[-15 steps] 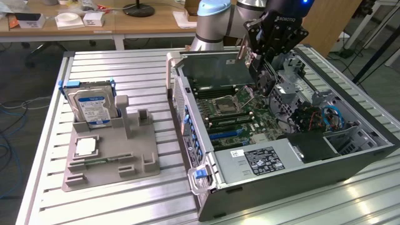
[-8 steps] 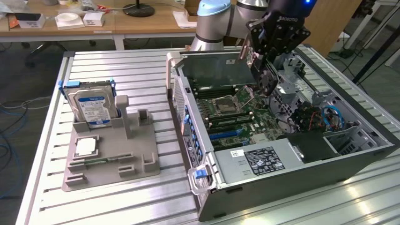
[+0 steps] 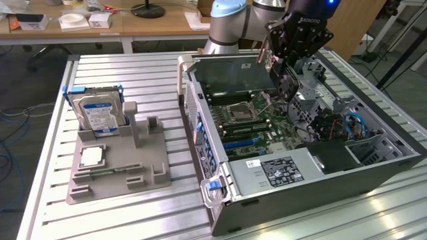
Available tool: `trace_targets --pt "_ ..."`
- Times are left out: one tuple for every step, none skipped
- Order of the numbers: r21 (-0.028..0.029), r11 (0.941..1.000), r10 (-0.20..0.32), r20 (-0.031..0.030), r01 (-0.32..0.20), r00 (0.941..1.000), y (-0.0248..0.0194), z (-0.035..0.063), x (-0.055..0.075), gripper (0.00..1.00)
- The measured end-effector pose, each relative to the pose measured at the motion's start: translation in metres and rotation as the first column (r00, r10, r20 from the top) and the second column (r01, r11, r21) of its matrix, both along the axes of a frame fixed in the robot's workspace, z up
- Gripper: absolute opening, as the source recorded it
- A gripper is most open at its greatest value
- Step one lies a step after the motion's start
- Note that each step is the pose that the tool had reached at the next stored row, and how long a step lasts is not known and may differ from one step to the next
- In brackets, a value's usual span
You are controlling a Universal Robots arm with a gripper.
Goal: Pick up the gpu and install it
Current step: 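Pick up the gpu and move the gpu toward the slot, then insert the gpu into the slot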
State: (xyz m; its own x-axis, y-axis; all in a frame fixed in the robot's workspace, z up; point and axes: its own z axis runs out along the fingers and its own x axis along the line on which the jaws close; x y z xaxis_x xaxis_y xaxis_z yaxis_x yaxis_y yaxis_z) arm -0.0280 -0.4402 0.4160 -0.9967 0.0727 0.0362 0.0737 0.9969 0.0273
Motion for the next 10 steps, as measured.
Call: trace_targets --pt "-0.0001 1.0000 0.000 -0.0001 0.000 1.0000 0.0000 0.0000 -0.0004 0.26" --pt "0.0001 1.0000 0.000 0.0005 0.000 1.0000 0.0000 -0.0001 -0.0024 0.26" --pt "0.0001 1.0000 0.000 0.0007 0.000 1.0000 0.0001 -0.0001 -0.0035 0.26" --pt "-0.0001 1.0000 0.000 0.0008 0.000 1.0000 0.0001 -0.0001 -0.0038 0.26" --pt "-0.0002 1.0000 0.000 0.0008 0.000 1.0000 0.0000 -0.0001 -0.0038 0.26" --pt "0.0000 1.0000 0.000 0.0008 0.000 1.0000 0.0000 -0.0001 -0.0038 0.26" --pt "-0.0001 1.0000 0.000 0.0008 0.000 1.0000 0.0000 -0.0001 -0.0038 0.26" --pt "-0.0001 1.0000 0.000 0.0008 0.000 1.0000 0.0000 -0.0001 -0.0038 0.26" --pt "-0.0001 1.0000 0.000 0.0008 0.000 1.0000 0.0000 -0.0001 -0.0039 0.26" --pt "0.0000 1.0000 0.000 0.0008 0.000 1.0000 0.0000 -0.0001 -0.0039 0.26"
